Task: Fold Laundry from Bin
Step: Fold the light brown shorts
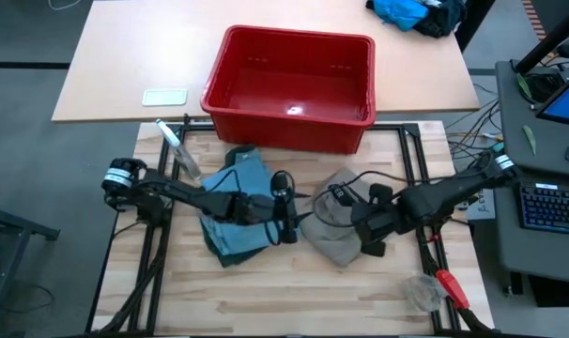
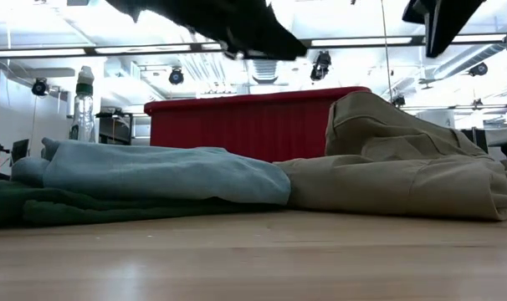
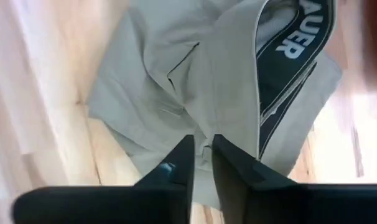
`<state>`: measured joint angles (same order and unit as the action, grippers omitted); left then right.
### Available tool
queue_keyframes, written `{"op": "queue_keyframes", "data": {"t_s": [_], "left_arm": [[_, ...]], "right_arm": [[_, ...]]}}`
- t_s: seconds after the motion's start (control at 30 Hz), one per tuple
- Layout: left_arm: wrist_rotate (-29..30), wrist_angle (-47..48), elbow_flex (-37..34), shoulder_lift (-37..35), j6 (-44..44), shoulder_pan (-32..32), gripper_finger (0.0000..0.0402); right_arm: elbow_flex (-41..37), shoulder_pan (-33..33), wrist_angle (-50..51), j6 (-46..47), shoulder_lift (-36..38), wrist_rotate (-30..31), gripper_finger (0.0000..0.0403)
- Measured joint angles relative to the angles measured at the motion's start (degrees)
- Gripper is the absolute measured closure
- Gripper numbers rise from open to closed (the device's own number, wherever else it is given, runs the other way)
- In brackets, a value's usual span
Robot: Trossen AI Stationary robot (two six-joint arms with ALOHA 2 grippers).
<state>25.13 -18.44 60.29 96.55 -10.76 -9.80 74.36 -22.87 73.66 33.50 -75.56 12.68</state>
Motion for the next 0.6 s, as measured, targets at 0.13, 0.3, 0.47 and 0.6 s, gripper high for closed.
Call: {"op": "queue_keyframes", "data": {"t_s": [0.13, 0.3, 0.47, 0.6], "left_arm": [[-11.5, -1.0, 0.0, 1.7, -5.6, 5.2, 0.0160], [-23.9, -3.0, 0.0, 4.1, -6.1, 12.3, 0.0127], [-32.3, -8.4, 0.0, 7.5, -4.8, 17.2, 0.0116], [-35.3, -11.7, 0.1, 9.6, -4.0, 18.6, 0.0117]], "right_arm": [[-0.2, 0.5, -0.1, -0.1, 3.2, 0.4, 0.0307], [-1.0, 1.5, 1.1, 4.1, 3.3, 0.7, 0.0228], [-3.5, 4.6, 3.8, 8.2, 3.1, 0.4, 0.0169], [-6.2, 8.6, 3.9, 7.8, 3.2, -4.7, 0.0144]]}}
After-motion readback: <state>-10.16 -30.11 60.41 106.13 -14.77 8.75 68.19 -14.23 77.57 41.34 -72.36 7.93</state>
